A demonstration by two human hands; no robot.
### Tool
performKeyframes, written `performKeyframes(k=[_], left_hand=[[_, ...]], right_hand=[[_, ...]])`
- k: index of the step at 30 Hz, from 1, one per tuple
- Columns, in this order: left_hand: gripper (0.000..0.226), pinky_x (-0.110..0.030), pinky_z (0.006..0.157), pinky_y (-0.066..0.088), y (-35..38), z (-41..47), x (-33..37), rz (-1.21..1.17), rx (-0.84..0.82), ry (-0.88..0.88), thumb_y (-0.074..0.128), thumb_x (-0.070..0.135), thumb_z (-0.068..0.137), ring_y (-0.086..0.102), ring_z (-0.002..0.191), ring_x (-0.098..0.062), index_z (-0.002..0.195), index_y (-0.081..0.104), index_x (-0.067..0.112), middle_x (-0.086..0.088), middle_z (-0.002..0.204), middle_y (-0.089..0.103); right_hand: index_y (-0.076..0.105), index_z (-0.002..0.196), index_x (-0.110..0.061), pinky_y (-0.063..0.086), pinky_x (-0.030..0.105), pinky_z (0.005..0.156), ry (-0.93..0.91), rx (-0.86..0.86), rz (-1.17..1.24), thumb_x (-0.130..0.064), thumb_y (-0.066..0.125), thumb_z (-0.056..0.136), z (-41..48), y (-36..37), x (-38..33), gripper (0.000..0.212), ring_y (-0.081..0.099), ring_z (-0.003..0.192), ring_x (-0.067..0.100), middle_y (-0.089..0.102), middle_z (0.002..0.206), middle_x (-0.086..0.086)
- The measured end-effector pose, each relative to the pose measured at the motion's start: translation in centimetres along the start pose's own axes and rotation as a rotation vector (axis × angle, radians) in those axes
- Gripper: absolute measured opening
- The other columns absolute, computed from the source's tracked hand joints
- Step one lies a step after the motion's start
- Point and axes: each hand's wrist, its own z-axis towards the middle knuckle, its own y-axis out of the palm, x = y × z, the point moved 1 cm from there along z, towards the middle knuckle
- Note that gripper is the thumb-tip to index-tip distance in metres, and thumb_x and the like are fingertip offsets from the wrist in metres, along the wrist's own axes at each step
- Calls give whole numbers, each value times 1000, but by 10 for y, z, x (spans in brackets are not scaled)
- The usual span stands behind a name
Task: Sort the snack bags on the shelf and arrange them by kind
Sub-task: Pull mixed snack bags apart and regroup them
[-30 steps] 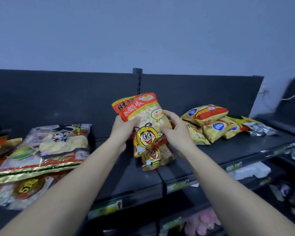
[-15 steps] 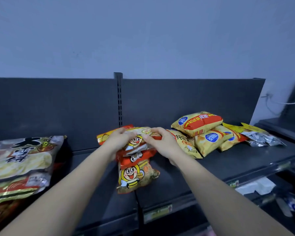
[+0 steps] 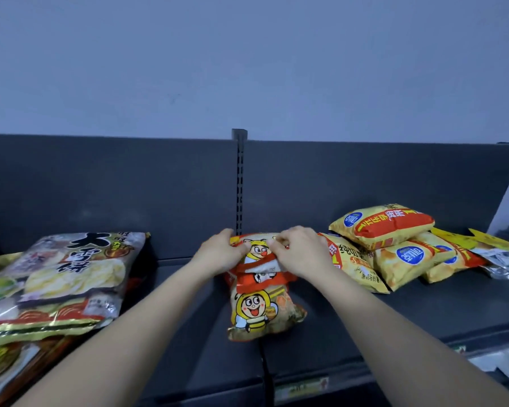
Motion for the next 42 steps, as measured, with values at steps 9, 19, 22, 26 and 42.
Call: performKeyframes(k=[9, 19, 22, 26, 42], left_hand=[[40, -35, 96, 46, -64, -74, -46, 400, 274, -18, 58, 22, 86, 52, 122, -28, 126, 58, 18, -9, 132, 58], [45, -41, 93, 47, -138, -181, -130, 593, 433, -297, 50, 16, 85, 48, 120, -31, 129, 55, 16, -10, 128, 56], [47, -43, 91, 48, -152, -200, -160, 593, 408, -396, 50, 17, 85, 48, 120, -30, 132, 51, 16, -11, 129, 53], [50, -45, 95, 47, -161, -210, -203, 530, 366, -502, 51, 37, 91, 47, 122, -34, 134, 46, 13, -14, 135, 49], [52, -33, 78, 47, -199, -150, -271, -370, 313, -366, 57, 65, 82, 62, 86, -22, 87, 58, 13, -6, 95, 65]], right_hand=[[62, 125, -24, 33, 37, 102, -377, -13, 22, -47, 56, 91, -41, -4, -77, 42, 42, 128, 24, 56, 132, 1], [56, 129, -24, 40, 40, 99, -589, -233, 64, -47, 61, 87, -90, 16, -176, 48, 46, 125, 29, 55, 131, 6], [59, 125, -22, 43, 39, 92, -623, -268, 89, -46, 65, 84, -96, 25, -204, 48, 49, 118, 30, 57, 125, 6], [52, 132, -22, 46, 40, 94, -592, -344, 123, -51, 66, 82, -91, 47, -237, 59, 47, 121, 29, 50, 132, 7], [61, 103, -13, 59, 44, 81, 282, -386, 786, -47, 93, 30, -39, 109, -297, 87, 71, 84, 25, 72, 97, 6]])
